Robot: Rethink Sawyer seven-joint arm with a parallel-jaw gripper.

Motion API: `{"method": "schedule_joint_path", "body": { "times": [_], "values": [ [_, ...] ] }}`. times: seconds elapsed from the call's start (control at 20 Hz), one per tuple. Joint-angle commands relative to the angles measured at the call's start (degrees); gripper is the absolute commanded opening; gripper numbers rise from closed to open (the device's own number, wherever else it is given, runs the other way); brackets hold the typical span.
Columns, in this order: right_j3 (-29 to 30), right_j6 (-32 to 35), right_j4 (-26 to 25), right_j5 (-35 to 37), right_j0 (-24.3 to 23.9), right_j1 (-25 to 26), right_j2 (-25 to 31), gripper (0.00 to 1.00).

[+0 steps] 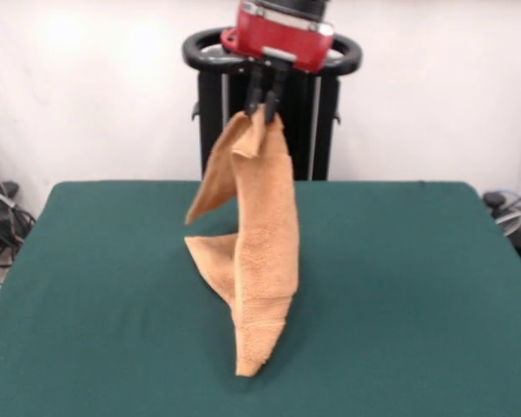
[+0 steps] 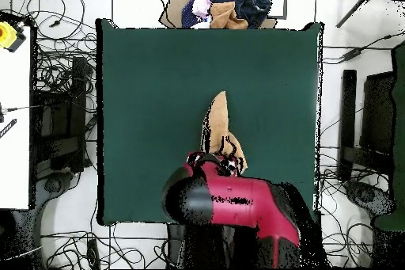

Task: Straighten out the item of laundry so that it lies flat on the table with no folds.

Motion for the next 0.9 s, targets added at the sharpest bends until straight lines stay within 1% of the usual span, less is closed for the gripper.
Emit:
{"method": "schedule_joint_path", "body": {
  "times": [0.05, 0.5, 0.9],
  "values": [
    [-1.3, 24.1, 4.6, -3.0, 6.9, 6.9, -7.4, 0.00],
    [-2.4, 33.7, 10.3, -3.8, 17.3, 11.7, -12.1, 0.00],
    [-2.8, 39.3, 16.7, -4.7, 23.5, 15.3, -13.0, 0.00]
  ]
}}
